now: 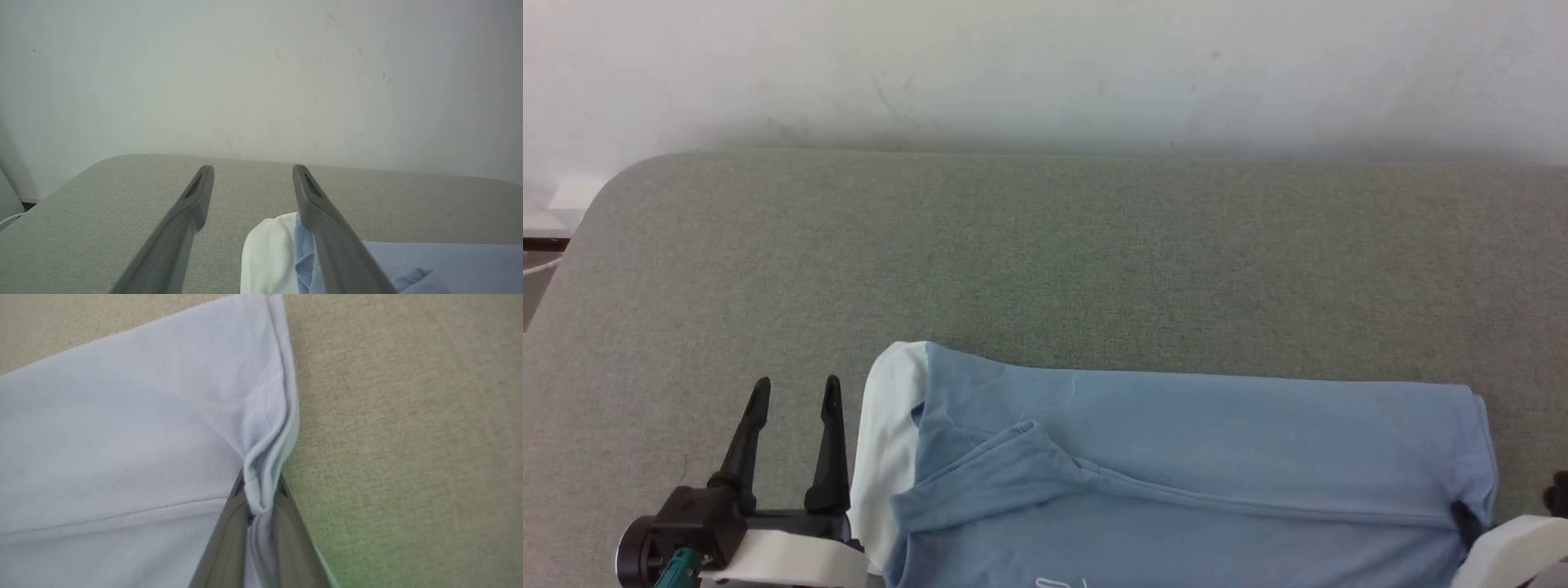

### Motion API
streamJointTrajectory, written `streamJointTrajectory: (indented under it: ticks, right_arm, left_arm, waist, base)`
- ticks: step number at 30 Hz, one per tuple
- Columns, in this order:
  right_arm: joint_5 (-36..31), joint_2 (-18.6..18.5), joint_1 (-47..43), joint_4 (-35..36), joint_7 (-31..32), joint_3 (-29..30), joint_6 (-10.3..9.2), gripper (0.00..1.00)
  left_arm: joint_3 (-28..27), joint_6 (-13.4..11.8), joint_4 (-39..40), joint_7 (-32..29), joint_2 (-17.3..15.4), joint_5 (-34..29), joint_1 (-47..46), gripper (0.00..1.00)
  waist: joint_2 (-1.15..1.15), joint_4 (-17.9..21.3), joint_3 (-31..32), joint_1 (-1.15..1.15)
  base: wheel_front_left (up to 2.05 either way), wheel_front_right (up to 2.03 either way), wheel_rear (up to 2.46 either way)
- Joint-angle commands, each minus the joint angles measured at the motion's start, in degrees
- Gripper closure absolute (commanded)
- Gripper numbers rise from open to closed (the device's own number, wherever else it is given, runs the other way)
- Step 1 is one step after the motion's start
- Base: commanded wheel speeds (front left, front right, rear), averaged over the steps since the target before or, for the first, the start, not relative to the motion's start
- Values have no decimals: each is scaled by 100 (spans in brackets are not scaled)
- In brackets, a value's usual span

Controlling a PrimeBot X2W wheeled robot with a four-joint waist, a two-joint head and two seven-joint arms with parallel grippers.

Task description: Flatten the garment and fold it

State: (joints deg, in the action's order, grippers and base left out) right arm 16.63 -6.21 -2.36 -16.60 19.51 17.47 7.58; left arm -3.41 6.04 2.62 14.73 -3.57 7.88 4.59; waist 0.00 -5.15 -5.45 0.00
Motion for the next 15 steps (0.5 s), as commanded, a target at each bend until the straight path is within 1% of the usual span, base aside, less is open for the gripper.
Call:
streamJointTrajectory:
  ticks: [1,3,4,6,9,11,15]
  right_arm:
    - [-75,-153,63,-36,-83,149,-9,100]
    - [-114,-310,108,-19,-151,361,-9,100]
    - [-114,-310,108,-19,-151,361,-9,100]
    - [-186,-505,160,-56,-198,588,-9,100]
    - [-383,-769,204,-126,-181,756,-9,100]
    - [-503,-887,208,-107,-162,738,-9,100]
    - [-384,-949,126,139,-76,462,-9,100]
  left_arm:
    - [-16,51,-33,27,36,-52,4,0]
    - [-5,63,-35,27,42,-61,14,0]
    - [-5,63,-35,27,42,-61,14,0]
    - [6,72,-34,27,47,-67,24,0]
    - [6,83,8,27,54,-57,34,0]
    - [-11,87,41,27,58,-14,41,0]
    - [-17,93,32,27,63,-1,65,0]
  waist:
    - [0,54,87,0]
    - [0,69,117,0]
    - [0,69,117,0]
    - [0,80,142,0]
    - [0,92,170,0]
    - [0,86,184,0]
    - [0,48,261,0]
  base:
    - [0,0,0]
    - [0,0,0]
    - [0,0,0]
    - [0,0,0]
    - [0,0,0]
    - [0,0,0]
    - [0,0,0]
